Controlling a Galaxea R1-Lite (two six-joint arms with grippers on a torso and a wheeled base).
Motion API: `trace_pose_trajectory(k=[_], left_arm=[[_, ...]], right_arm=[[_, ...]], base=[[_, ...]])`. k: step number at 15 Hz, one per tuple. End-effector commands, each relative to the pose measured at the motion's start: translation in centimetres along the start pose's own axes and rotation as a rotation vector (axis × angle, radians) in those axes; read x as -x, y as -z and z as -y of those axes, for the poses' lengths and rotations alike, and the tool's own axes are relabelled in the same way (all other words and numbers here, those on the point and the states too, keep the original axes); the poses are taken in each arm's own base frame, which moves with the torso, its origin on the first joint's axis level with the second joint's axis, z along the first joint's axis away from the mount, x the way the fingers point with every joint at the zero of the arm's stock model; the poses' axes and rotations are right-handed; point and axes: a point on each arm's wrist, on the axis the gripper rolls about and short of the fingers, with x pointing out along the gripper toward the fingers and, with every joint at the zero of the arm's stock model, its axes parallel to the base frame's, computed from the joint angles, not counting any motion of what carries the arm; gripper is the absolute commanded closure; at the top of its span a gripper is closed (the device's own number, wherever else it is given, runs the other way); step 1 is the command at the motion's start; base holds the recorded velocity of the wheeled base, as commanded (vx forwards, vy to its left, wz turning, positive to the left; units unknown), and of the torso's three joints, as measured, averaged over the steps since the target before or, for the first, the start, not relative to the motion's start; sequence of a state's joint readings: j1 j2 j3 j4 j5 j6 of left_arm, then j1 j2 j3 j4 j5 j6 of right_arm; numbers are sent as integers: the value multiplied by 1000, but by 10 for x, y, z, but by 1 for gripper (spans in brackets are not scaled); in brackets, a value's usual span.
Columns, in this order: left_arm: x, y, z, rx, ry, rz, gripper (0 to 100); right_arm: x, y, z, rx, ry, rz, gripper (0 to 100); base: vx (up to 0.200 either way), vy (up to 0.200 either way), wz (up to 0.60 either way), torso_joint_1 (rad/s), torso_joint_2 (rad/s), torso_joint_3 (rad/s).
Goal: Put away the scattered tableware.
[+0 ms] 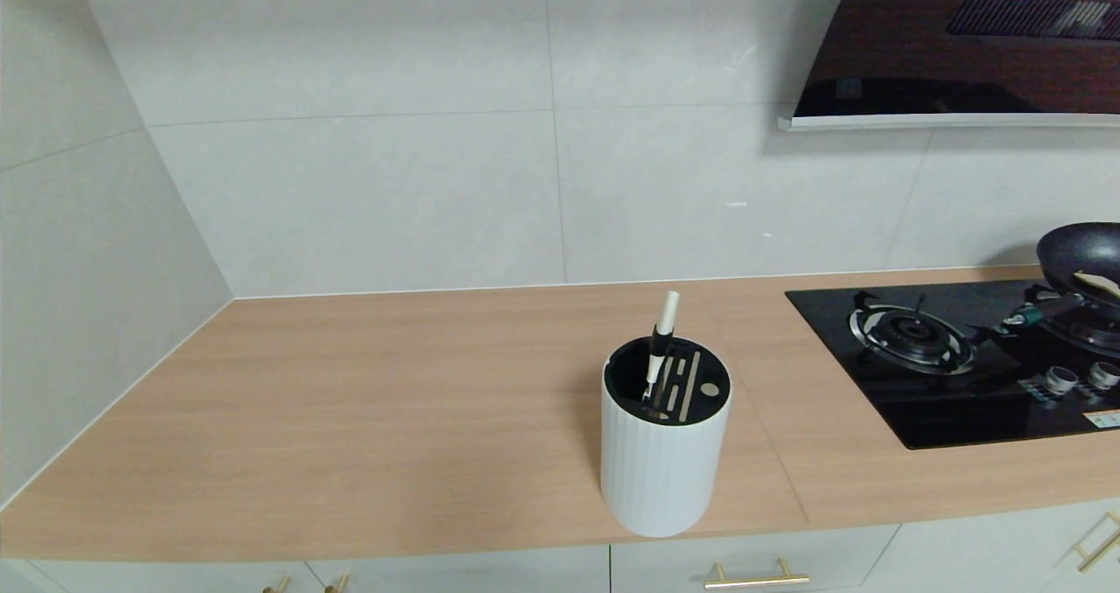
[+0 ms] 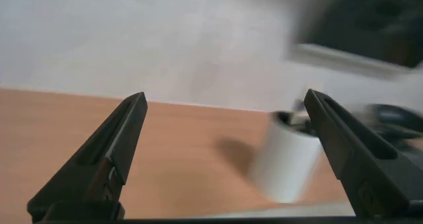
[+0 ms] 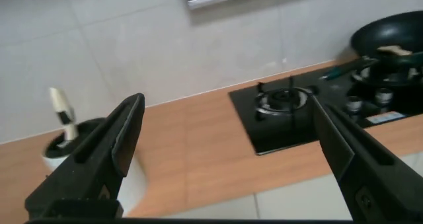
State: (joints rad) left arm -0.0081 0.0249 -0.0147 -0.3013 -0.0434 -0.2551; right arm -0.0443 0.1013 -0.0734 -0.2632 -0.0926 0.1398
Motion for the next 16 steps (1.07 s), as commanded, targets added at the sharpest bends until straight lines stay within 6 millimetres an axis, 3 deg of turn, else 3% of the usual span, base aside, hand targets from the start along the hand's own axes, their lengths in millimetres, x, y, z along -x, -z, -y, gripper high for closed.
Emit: trace_pose_trajectory(k=[1,2,4,6,9,16], left_arm=[[3,7,-2,-51,-29,-15,0],[3,14,-5,-199,-92,-86,0],[7,29,-11,-317,-182,-256,0],[7,32,-10,-294,-151,-277,0],[7,32,-10,-281,-153,-273,0],[7,32,-10,-240,-158,-270,0]], right_arm=[[1,18,3,52,10,-21,0],[1,17,2,64,7,-15,0],[1,18,2,91,3,-20,0],[1,19,3,136,4,-34,0],[5,43,6,198,9,-282,0],[5,42,6,193,-14,-268,0]], base=[[0,0,0,0,0,0],[0,0,0,0,0,0],[0,0,0,0,0,0],[0,0,0,0,0,0],[0,0,0,0,0,0],[0,0,0,0,0,0]])
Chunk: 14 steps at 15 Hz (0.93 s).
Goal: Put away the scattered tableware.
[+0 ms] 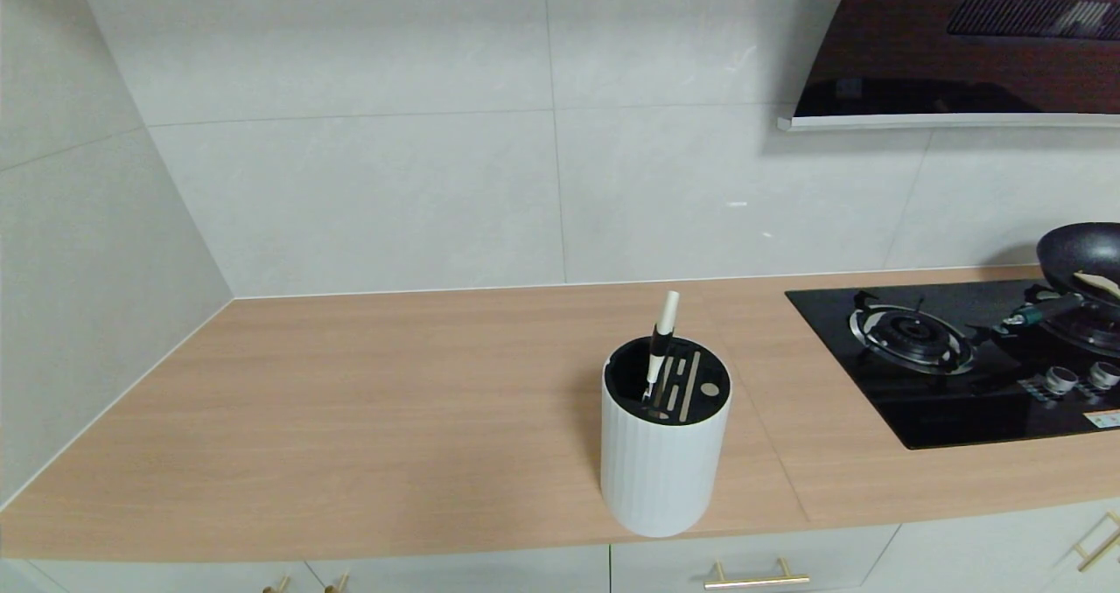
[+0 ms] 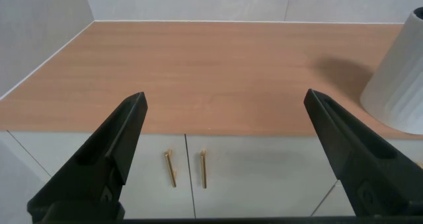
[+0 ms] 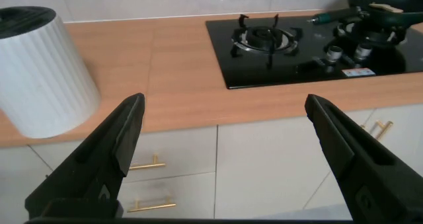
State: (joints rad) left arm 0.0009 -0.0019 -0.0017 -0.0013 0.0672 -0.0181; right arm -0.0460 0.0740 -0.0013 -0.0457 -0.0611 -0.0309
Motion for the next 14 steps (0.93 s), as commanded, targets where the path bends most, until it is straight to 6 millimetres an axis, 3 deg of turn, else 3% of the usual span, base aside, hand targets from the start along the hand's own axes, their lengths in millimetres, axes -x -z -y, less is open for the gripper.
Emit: trace_pose_trajectory(k=[1,3,5,6,8,11,14], left_arm=[[0,0,0,0,-1,-2,0],[0,0,0,0,-1,-2,0],[0,0,0,0,-1,-2,0],[0,0,0,0,-1,-2,0],[0,0,0,0,-1,-2,0],[0,0,0,0,-1,-2,0],[0,0,0,0,-1,-2,0]], right_arm=[[0,0,-1,6,-41,-2,0],[0,0,-2,3,-79,0,0],[2,0,-4,-11,-285,19,0],[2,0,-3,-47,-303,12,0],[7,2,-3,-5,-245,77,0],[5,7,1,25,-64,27,0],[6,7,0,-17,-111,31,0]], base=[[0,0,0,0,0,0],[0,0,0,0,0,0],[0,0,0,0,0,0],[0,0,0,0,0,0],[0,0,0,0,0,0],[0,0,0,0,0,0],[0,0,0,0,0,0]])
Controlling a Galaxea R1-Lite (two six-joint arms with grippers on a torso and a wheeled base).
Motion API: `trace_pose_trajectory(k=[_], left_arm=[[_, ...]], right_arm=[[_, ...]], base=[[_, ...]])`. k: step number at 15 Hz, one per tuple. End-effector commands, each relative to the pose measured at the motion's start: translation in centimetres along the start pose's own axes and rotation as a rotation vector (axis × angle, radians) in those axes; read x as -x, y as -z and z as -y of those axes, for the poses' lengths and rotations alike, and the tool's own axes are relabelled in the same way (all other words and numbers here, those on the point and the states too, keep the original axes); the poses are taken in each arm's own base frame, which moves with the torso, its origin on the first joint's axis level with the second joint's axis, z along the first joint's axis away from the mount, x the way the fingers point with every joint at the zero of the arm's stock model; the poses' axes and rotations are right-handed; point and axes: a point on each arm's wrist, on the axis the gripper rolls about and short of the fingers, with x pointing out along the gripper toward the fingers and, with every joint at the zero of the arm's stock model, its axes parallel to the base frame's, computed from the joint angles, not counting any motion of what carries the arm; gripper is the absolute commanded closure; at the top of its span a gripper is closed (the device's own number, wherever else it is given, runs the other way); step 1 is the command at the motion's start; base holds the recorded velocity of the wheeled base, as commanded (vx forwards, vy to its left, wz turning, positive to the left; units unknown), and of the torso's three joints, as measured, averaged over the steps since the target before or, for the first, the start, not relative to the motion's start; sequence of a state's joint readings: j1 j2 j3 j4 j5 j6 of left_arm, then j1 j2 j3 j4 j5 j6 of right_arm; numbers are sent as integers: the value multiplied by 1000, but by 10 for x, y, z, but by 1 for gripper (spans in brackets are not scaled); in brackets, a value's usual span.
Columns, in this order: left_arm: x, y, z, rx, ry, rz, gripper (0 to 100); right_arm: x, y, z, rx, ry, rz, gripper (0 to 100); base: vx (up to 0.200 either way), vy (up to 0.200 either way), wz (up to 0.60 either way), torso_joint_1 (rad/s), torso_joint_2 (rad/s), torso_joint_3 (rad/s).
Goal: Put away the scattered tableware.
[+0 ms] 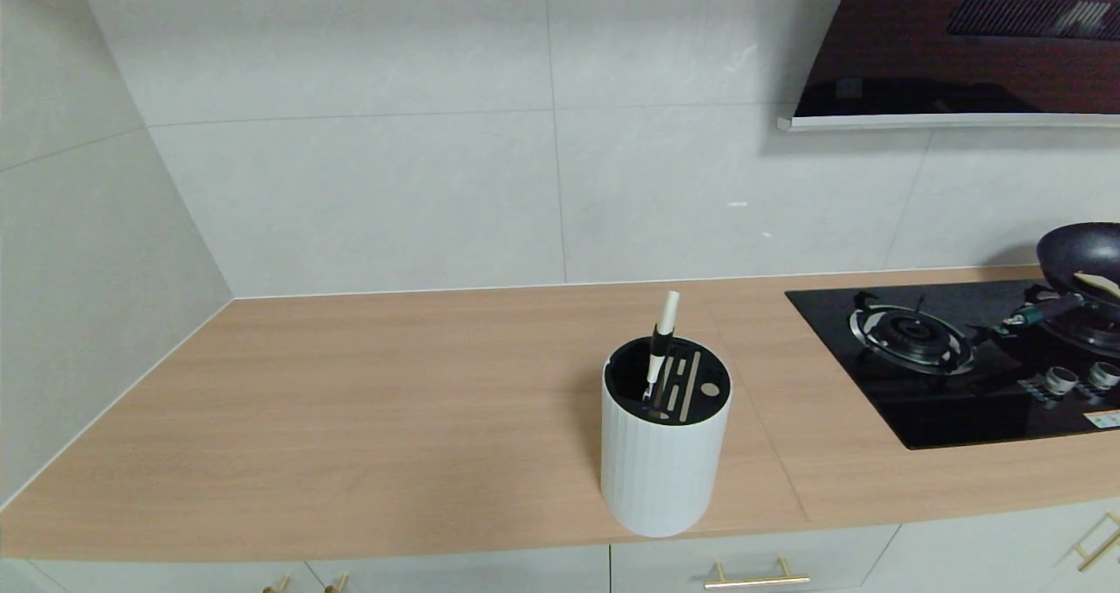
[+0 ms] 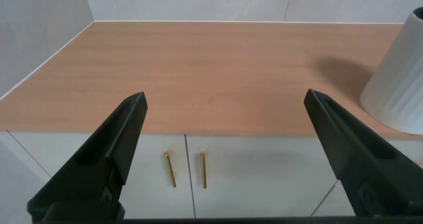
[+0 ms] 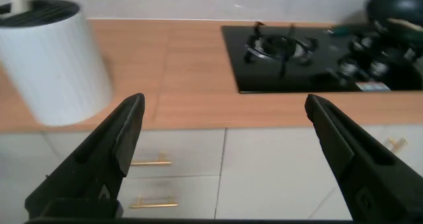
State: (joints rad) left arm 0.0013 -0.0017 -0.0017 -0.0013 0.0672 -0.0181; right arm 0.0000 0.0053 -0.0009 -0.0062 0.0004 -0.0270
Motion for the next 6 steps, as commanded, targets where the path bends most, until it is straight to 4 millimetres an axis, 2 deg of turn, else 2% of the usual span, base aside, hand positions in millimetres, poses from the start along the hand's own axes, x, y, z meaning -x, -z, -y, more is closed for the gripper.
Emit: trace_pose_trajectory(k=[1,6], left_arm=[[0,0,0,0,-1,-2,0],[0,0,0,0,-1,-2,0]], right_arm=[[0,1,0,-35,-4,1,0],[0,1,0,-39,-3,0,0]], base=[[0,0,0,0,0,0],[0,0,0,0,0,0]])
